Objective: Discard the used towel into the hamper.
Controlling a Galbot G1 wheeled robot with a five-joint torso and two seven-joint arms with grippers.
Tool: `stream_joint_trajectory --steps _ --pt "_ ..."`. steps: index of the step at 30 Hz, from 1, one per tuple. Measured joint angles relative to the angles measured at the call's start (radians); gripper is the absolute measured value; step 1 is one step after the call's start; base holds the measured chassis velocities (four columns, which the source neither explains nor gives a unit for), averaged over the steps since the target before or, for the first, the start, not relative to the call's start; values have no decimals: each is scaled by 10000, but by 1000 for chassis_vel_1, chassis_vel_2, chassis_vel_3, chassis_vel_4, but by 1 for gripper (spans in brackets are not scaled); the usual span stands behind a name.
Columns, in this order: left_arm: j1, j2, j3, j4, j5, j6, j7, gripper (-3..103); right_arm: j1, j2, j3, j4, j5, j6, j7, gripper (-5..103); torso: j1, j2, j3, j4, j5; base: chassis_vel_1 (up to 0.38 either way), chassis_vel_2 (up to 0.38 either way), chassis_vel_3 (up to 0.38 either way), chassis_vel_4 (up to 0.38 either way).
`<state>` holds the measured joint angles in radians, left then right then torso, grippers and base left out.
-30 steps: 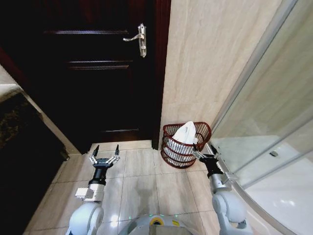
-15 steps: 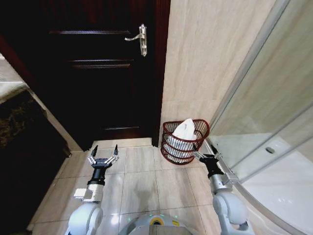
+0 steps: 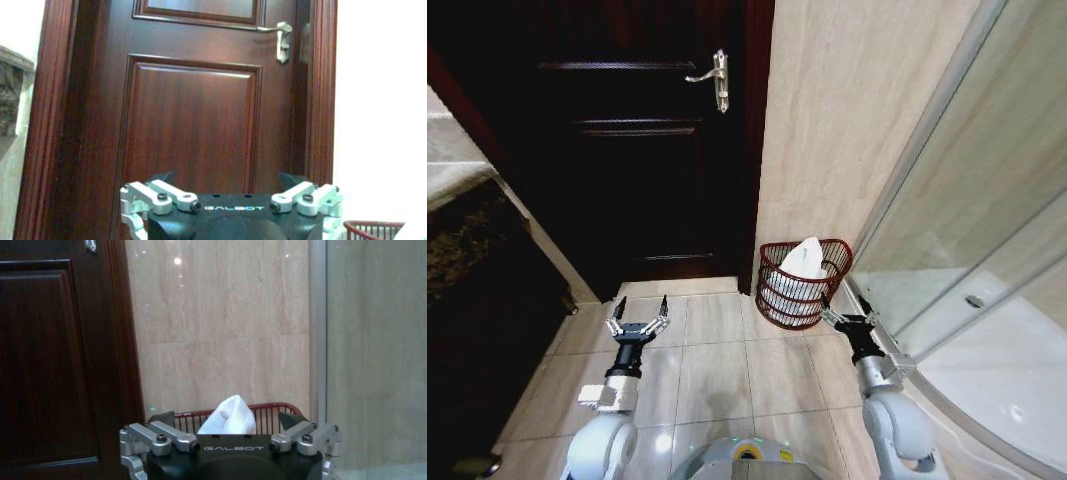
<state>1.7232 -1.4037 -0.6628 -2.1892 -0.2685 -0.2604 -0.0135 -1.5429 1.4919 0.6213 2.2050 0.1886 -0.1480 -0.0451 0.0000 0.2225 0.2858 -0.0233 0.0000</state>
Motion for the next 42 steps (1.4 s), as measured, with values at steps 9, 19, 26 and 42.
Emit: stream_joint_trajectory --steps 9,19,26,42 --pt "12 -10 0 50 -20 -55 0 100 -63 0 -10 66 -41 -19 -9 100 0 2 1 0 0 89 -85 -81 94" --pt "14 -13 6 65 -21 -72 5 100 -177 39 -13 75 -75 33 -27 100 0 3 1 1 -1 94 -82 -93 93" --pt "12 -21 42 71 11 -73 5 100 -233 60 -1 75 -78 72 -30 100 0 3 2 -1 1 82 -83 -80 74" --pt "62 -43 -33 38 106 56 48 100 -373 166 9 125 -248 142 -75 100 -1 6 1 1 0 79 -74 -73 73"
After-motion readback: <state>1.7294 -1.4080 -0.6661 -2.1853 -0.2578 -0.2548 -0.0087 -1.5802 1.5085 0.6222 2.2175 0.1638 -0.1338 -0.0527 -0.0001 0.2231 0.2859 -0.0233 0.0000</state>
